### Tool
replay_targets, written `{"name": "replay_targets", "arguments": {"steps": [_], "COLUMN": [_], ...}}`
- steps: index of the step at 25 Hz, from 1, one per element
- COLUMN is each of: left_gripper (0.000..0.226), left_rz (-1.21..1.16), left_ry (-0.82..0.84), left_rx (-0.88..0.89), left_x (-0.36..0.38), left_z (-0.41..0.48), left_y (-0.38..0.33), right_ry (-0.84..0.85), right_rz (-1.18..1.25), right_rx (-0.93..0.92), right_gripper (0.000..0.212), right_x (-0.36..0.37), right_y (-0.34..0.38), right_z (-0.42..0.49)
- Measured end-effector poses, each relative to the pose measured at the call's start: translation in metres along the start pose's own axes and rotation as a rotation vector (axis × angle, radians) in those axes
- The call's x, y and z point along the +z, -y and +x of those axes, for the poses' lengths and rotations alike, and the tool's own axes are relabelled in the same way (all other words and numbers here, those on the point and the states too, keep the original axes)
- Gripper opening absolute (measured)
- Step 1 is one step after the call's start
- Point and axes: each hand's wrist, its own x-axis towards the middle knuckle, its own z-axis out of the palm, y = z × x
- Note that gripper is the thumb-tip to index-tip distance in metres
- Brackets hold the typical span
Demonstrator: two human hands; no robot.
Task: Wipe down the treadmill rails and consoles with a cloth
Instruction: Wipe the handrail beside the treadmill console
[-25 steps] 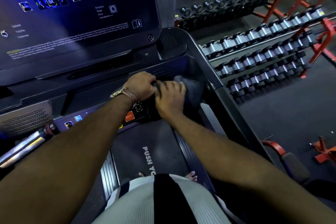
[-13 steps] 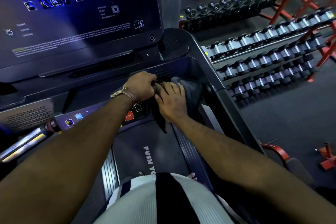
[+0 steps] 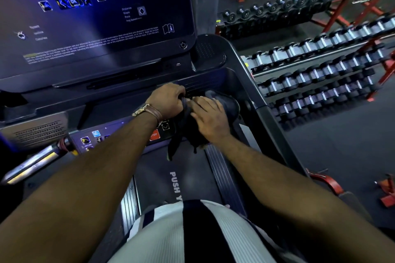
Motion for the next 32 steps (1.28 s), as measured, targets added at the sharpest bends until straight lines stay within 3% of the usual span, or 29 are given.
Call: {"name": "replay_targets", "arguments": {"steps": [2,5,6,9,12,17,20,23,25,27,28,29,32], "left_gripper": [0.029,0.031,0.034,0.043,0.043,0.033,0.037,0.048,0.050,0.046,0.045,0.045,0.049], "left_rz": [-0.006,-0.021,-0.030,-0.033,-0.012,0.076,0.115,0.142,0.146,0.140,0.142,0.148,0.172], "left_ry": [-0.037,-0.055,-0.058,-0.034,-0.020,0.032,0.042,0.078,0.095,0.093,0.091,0.086,0.091], "left_rx": [0.014,0.008,0.012,0.013,0.038,0.073,0.102,0.127,0.145,0.156,0.161,0.168,0.179], "left_x": [0.002,0.004,0.005,0.001,0.002,0.007,0.007,0.007,0.007,0.006,0.005,0.004,0.004], "left_z": [0.000,0.004,0.006,0.005,0.004,0.004,0.004,0.005,0.006,0.007,0.007,0.006,0.004], "left_y": [0.002,0.006,0.006,0.005,0.005,0.009,0.009,0.009,0.008,0.008,0.007,0.006,0.005], "right_ry": [-0.012,-0.068,-0.078,0.035,0.048,0.017,0.056,0.121,0.001,-0.257,-0.278,-0.163,0.378], "right_rz": [0.021,-0.001,-0.033,0.016,-0.073,-0.047,0.002,0.042,0.033,-0.090,-0.164,-0.228,-0.385], "right_rx": [0.095,0.469,0.468,0.139,-0.055,0.111,0.238,0.465,0.589,0.553,0.503,0.479,0.547], "right_gripper": [0.035,0.032,0.030,0.039,0.044,0.042,0.057,0.054,0.047,0.039,0.036,0.035,0.062], "right_x": [-0.010,-0.012,-0.006,0.003,0.000,-0.022,-0.028,-0.060,-0.100,-0.132,-0.136,-0.133,-0.087], "right_y": [-0.040,-0.030,-0.007,0.045,-0.002,-0.074,-0.067,-0.043,-0.042,-0.051,-0.058,-0.063,-0.065], "right_z": [-0.006,0.007,0.014,0.010,-0.007,-0.031,-0.034,-0.025,-0.012,-0.002,0.001,0.003,-0.013]}}
